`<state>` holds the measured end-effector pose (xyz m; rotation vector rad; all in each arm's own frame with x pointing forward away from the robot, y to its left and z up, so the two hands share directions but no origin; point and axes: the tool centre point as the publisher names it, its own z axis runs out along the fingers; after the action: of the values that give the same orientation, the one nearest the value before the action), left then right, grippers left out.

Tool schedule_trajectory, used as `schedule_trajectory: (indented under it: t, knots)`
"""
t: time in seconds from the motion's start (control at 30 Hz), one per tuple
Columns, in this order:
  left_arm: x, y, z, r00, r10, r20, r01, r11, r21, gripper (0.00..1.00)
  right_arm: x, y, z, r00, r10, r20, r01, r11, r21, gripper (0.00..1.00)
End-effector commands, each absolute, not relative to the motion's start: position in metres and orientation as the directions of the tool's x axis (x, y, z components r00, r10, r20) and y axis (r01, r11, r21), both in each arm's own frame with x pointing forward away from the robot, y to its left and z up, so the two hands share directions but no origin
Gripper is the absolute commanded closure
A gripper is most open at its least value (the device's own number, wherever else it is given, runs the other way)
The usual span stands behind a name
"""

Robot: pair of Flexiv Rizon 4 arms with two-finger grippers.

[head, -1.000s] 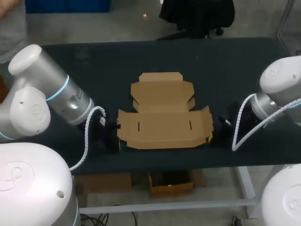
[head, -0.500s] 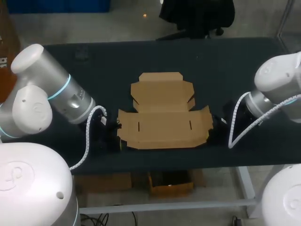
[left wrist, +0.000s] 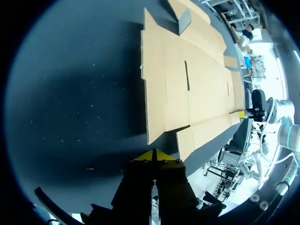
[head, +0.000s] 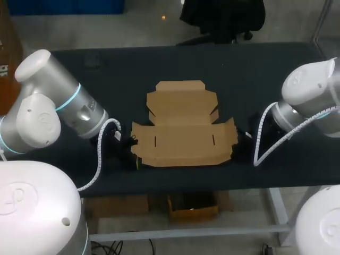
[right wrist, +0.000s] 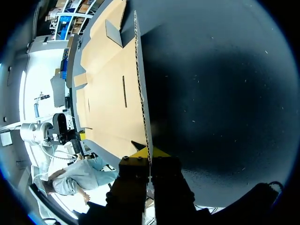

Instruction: Assemble the packaging by folding the flat box into shape, placing the metal phone stand inside, and closing the box properly

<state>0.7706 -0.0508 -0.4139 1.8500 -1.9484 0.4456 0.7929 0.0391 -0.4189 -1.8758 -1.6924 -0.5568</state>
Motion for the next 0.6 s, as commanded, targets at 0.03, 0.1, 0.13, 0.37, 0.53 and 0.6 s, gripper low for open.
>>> schedule_trajectory:
  t: [0.03, 0.1, 0.13, 0.37, 0.53, 0.6]
  knots:
    - [0.774, -0.054, -0.415, -0.034, -0.863, 0.503, -0.996, 0.072, 0.055, 1.00, 0.793, 0.037, -0.419, 0.128, 0.765, 0.631, 0.990, -0.065, -0.123, 1.00]
    - [0.775, -0.055, -0.415, -0.036, -0.863, 0.503, -0.996, 0.074, 0.055, 1.00, 0.793, 0.036, -0.419, 0.132, 0.765, 0.630, 0.990, -0.070, -0.123, 1.00]
    - [0.775, -0.055, -0.415, -0.038, -0.863, 0.503, -0.996, 0.076, 0.055, 1.00, 0.793, 0.036, -0.418, 0.133, 0.765, 0.630, 0.990, -0.071, -0.122, 1.00]
    - [0.775, -0.058, -0.414, -0.044, -0.862, 0.505, -0.995, 0.082, 0.053, 1.00, 0.787, 0.035, -0.416, 0.140, 0.766, 0.627, 0.990, -0.088, -0.114, 1.00]
    - [0.774, -0.059, -0.414, -0.049, -0.863, 0.503, -0.995, 0.086, 0.051, 1.00, 0.781, 0.034, -0.415, 0.159, 0.760, 0.630, 0.987, -0.112, -0.114, 1.00]
    - [0.773, -0.059, -0.414, -0.050, -0.864, 0.501, -0.995, 0.087, 0.051, 1.00, 0.779, 0.034, -0.415, 0.169, 0.759, 0.629, 0.986, -0.122, -0.118, 1.00]
